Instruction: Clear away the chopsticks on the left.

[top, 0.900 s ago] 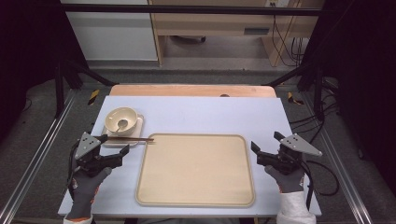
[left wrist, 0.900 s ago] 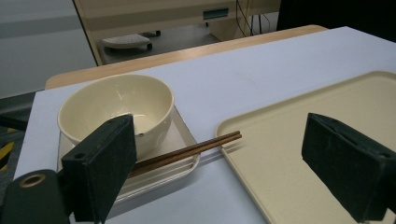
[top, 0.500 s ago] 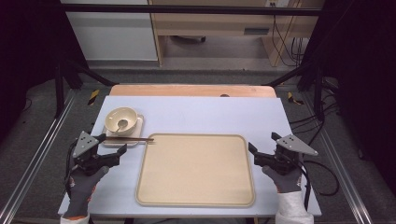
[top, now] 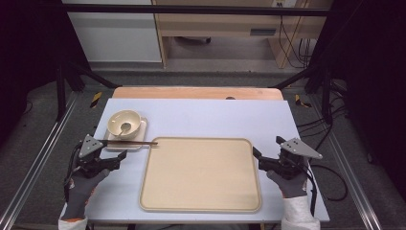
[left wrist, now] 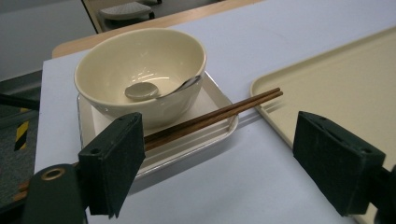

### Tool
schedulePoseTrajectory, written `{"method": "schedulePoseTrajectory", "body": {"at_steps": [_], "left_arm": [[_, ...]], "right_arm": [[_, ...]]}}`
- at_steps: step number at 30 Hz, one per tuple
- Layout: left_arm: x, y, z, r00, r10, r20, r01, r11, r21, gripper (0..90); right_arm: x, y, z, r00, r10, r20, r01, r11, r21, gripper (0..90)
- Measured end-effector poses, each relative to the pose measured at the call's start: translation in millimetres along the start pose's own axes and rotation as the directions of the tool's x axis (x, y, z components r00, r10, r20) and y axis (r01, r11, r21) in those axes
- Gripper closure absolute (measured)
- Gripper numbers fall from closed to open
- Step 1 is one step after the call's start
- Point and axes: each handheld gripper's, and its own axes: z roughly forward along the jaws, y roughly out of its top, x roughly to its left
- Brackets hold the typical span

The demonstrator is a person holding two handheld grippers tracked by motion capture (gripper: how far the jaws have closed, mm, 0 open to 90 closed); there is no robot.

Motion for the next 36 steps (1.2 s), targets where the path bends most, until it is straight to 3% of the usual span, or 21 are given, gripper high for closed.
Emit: {"method": "schedulePoseTrajectory", "body": {"at_steps": [7,16,19,36], "left_arm": [[7.8,-4.3,11.6,0.9994,0.034,-0.007,-0.033,0.9981,0.053,21.8],[11.4,-4.6,25.5,0.9981,0.061,-0.007,-0.06,0.9962,0.063,27.8],[13.4,-6.9,31.7,0.9974,0.072,-0.007,-0.071,0.9936,0.088,29.0],[19.3,-5.7,40.3,0.9965,0.083,-0.016,-0.081,0.9915,0.102,30.5]], "right_arm": [[0.6,0.5,0.4,1.0,-0.003,-0.003,0.003,1.0,-0.001,8.7],[2.1,-0.7,2.0,1.0,0.0,-0.005,0.0,1.0,0.004,9.3],[2.3,-0.8,2.7,1.0,0.002,-0.006,-0.002,1.0,0.007,9.6],[2.1,-1.4,3.9,0.9999,-0.005,-0.01,0.005,1.0,0.01,10.3]]}}
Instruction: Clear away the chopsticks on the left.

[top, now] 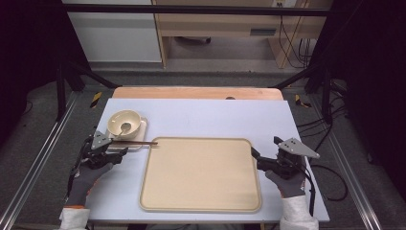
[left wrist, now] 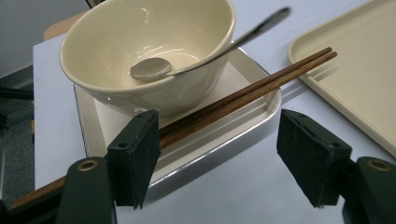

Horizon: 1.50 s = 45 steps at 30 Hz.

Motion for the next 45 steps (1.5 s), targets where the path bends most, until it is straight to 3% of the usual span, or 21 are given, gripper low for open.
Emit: {"method": "schedulePoseTrajectory", "body": {"at_steps": [13,30,37,45], "left_arm": [[3.4,-3.7,18.4,0.9997,0.025,0.001,-0.025,0.9995,0.019,35.6],[5.5,-6.8,20.4,0.9995,0.032,0.006,-0.032,0.9993,0.021,40.0],[5.1,-8.1,20.6,0.999,0.044,-0.011,-0.043,0.9971,0.063,42.9],[5.4,-7.1,18.3,0.9994,0.034,0.005,-0.034,0.9989,0.032,43.0]], "right_arm": [[1.1,-0.3,-0.3,1.0,-0.004,-0.002,0.004,1.0,-0.002,11.1],[3.6,-0.9,1.3,0.9998,-0.021,0.0,0.021,1.0,0.004,11.8],[3.4,-0.7,-0.4,0.9998,-0.018,0.004,0.018,1.0,0.004,12.0],[3.9,-1.0,0.4,0.9998,-0.021,0.005,0.021,1.0,0.009,12.7]]}}
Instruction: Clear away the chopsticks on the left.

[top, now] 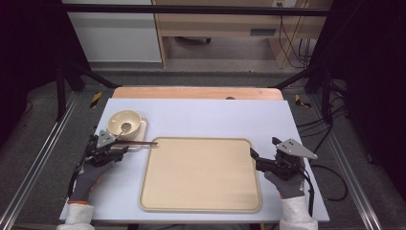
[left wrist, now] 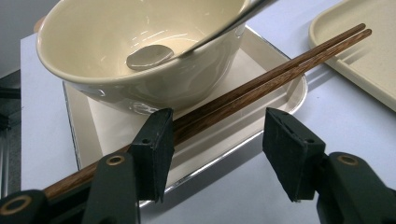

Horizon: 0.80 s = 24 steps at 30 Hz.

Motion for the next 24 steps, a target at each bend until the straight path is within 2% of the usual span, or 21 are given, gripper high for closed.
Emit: {"method": "schedulePoseTrajectory", "body": {"at_steps": [5,10,14,16,19,24], "left_arm": [[0.4,0.7,-0.8,1.0,-0.005,-0.005,0.005,0.9998,-0.02,39.4],[5.9,-1.2,0.9,0.9993,-0.037,0.003,0.038,0.9983,-0.045,32.9],[6.4,-2.6,4.1,0.9993,-0.035,0.01,0.036,0.9986,-0.039,29.7],[6.1,-3.3,6.7,0.9997,-0.023,0.004,0.023,0.9994,-0.025,29.5],[6.0,-3.2,6.2,0.9997,-0.025,0.003,0.025,0.9995,-0.022,31.2],[8.1,-3.3,2.6,0.9986,-0.053,0.0,0.053,0.9984,-0.018,37.0]], "right_arm": [[0.1,0.1,-0.3,1.0,-0.001,0.0,0.001,1.0,-0.002,13.1],[0.3,-0.2,0.5,1.0,-0.006,0.0,0.006,1.0,-0.002,13.4],[0.9,-0.3,1.1,1.0,-0.007,0.0,0.007,1.0,0.002,13.6],[1.2,-0.4,1.1,1.0,-0.008,0.0,0.008,1.0,0.004,13.6],[1.2,-0.3,0.9,1.0,-0.009,0.001,0.009,1.0,0.002,13.8],[1.0,-0.4,0.7,0.9999,-0.01,0.003,0.01,1.0,0.002,13.9]]}}
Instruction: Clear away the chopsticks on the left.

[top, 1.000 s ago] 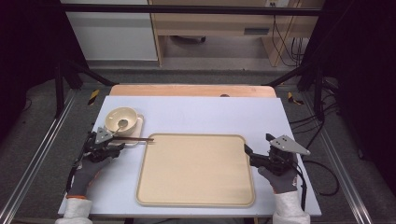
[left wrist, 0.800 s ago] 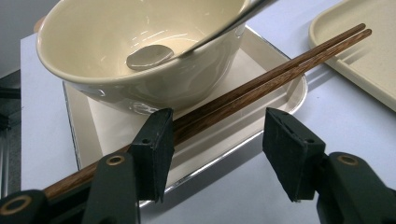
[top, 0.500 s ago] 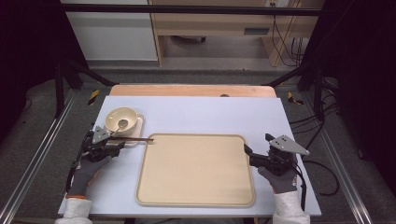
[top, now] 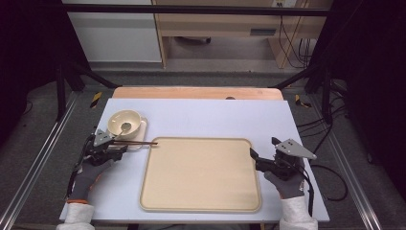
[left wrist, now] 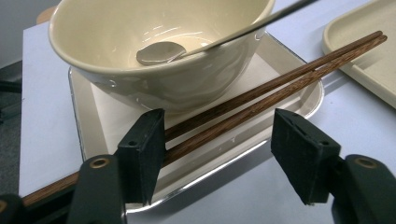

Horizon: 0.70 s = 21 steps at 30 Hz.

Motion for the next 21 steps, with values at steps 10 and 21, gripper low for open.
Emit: {"method": "schedulePoseTrajectory", "body": {"at_steps": [10,21], "left_arm": [[0.2,1.0,-2.9,0.9993,-0.036,0.013,0.036,0.9992,0.018,50.7],[-1.0,1.7,-3.5,0.9989,-0.036,0.029,0.036,0.9991,0.021,58.0]], "right_arm": [[-0.3,-0.2,0.3,1.0,-0.002,0.002,0.002,1.0,0.0,14.1],[-0.1,-0.2,0.3,1.0,-0.002,0.003,0.002,1.0,0.002,14.5]]}}
